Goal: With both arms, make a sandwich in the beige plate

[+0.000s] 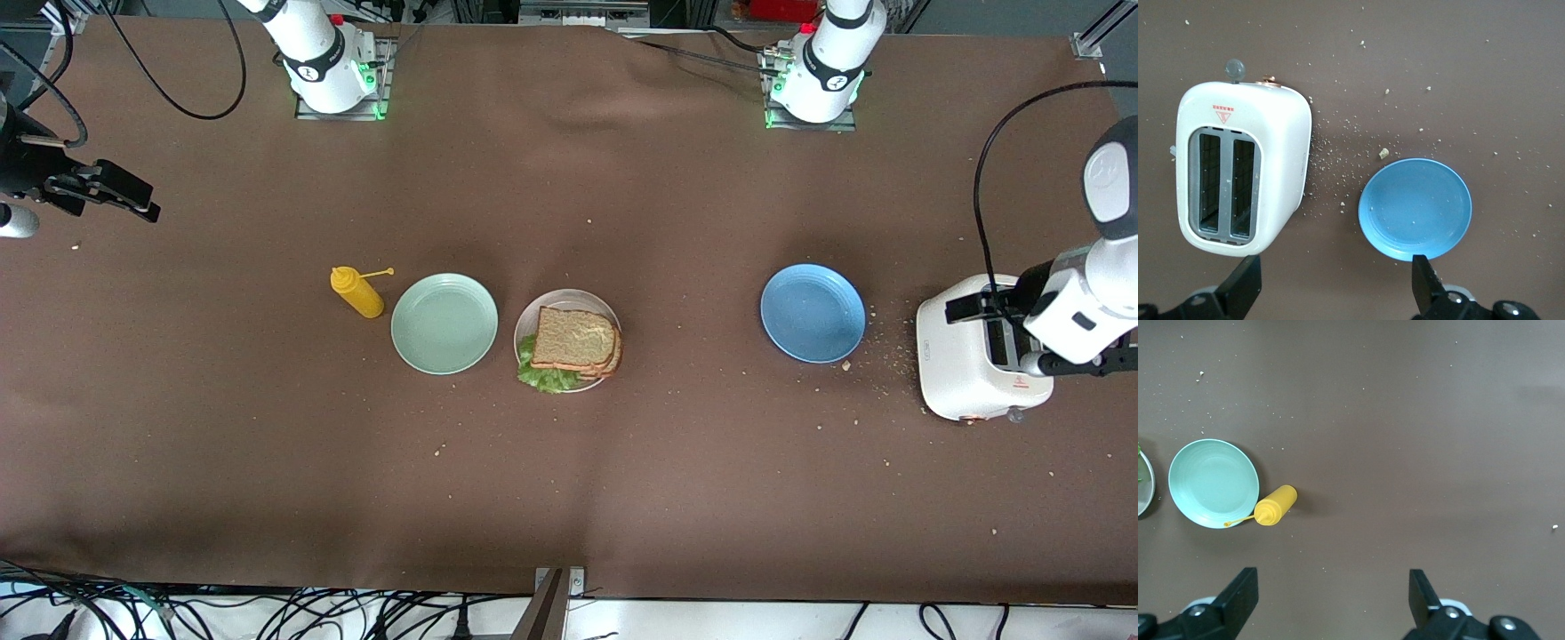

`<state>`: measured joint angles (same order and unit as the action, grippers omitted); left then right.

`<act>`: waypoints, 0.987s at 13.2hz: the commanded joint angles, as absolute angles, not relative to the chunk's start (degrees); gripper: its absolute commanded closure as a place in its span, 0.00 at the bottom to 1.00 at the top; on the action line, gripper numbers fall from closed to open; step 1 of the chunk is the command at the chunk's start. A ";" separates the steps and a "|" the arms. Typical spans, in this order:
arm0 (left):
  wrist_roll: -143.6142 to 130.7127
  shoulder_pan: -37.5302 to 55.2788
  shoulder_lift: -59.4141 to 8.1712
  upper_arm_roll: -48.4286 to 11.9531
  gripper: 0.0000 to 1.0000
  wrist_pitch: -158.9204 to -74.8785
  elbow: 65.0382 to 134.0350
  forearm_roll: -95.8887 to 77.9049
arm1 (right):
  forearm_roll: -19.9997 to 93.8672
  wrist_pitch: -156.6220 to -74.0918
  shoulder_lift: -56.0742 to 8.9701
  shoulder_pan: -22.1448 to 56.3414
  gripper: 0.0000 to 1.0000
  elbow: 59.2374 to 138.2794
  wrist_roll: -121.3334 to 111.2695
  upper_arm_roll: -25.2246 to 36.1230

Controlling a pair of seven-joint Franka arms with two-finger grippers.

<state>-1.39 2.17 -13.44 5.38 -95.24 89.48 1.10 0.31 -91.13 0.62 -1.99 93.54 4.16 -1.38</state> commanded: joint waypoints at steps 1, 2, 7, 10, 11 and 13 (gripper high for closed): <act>-0.97 3.16 -4.42 4.75 0.01 -96.24 95.71 2.38 | 1.14 -90.35 0.09 -1.93 0.00 92.11 3.60 -1.23; -0.79 3.34 -2.74 4.66 0.00 -96.15 95.97 2.29 | 1.06 -90.35 0.09 -1.93 0.00 92.11 3.60 -1.23; -0.79 3.95 1.58 4.39 0.00 -99.12 96.33 2.20 | 1.23 -90.18 0.09 -1.93 0.00 92.11 3.60 -1.23; -0.35 4.66 0.10 4.22 0.00 -101.07 95.72 2.28 | 1.23 -90.18 0.09 -2.02 0.00 92.11 3.60 -1.23; -0.26 3.70 -1.04 2.83 0.00 -100.90 95.19 2.11 | 1.23 -90.09 0.09 -2.02 0.00 92.11 3.60 -1.23; -0.18 2.73 -2.28 2.20 0.00 -100.90 94.66 2.20 | 1.23 -90.00 0.09 -1.93 0.00 92.11 3.60 -1.23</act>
<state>-1.27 3.93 -1.03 3.20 -100.11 94.91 1.10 0.31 -91.09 0.61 -1.99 93.52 4.16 -1.39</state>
